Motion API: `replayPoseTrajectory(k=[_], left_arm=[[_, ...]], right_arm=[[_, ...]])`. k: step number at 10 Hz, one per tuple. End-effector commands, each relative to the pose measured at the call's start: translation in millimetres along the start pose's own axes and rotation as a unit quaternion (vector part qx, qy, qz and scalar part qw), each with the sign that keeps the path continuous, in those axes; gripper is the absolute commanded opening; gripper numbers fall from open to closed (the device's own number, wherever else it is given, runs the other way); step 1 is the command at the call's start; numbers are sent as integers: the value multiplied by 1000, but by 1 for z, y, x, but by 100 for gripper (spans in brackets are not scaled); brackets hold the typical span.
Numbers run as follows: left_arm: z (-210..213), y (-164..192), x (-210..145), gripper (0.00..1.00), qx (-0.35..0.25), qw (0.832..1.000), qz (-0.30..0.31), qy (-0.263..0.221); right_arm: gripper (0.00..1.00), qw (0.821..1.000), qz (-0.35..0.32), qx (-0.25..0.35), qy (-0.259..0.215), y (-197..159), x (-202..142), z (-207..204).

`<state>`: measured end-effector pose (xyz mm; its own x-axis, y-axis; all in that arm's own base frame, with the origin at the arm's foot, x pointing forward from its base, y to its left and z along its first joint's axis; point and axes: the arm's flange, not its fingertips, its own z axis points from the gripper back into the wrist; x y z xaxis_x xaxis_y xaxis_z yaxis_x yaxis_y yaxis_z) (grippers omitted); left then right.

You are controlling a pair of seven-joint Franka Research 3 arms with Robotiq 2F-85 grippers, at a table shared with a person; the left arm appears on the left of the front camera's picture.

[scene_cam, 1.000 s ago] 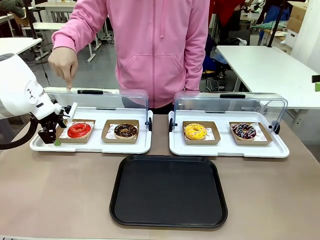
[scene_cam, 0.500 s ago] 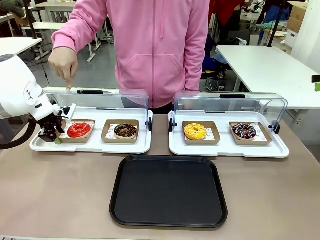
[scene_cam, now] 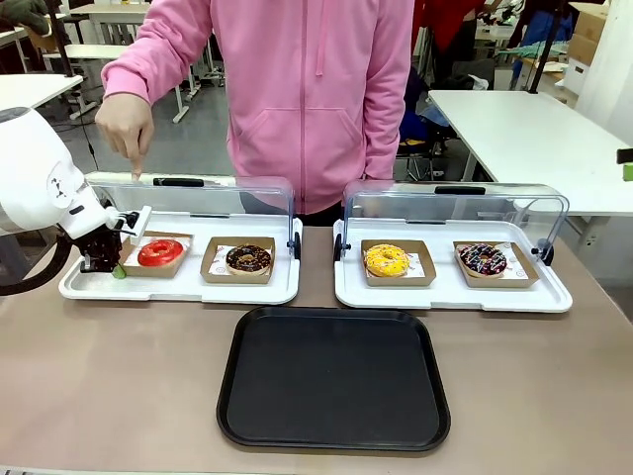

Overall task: Move the first donut from the left to the tray.
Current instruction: Pick up the Paper togo box containing the Donut indicated by the person and place it on the Handle tray.

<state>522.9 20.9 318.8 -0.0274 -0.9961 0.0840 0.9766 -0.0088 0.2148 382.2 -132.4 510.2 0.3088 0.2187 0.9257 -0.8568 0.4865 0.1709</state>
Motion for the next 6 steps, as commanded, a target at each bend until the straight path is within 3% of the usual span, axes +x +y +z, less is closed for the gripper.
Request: replayPoseTrajectory(k=[1,2,3,4,6], left_arm=[[5,-6,4,0,-10,1000,-2,16],[4,-6,4,0,-11,1000,-6,18],[2,2,4,0,-62,998,25,-6],[1,0,1,0,-3,1000,-7,7],[1,0,1,0,-3,1000,-7,7]], right_arm=[[100,1000,12,0,-15,-3,2,-2],[100,1000,12,0,-15,-3,2,-2],[100,1000,12,0,-15,-3,2,-2],[100,1000,12,0,-15,-3,2,-2],[100,1000,12,0,-15,-3,2,-2]])
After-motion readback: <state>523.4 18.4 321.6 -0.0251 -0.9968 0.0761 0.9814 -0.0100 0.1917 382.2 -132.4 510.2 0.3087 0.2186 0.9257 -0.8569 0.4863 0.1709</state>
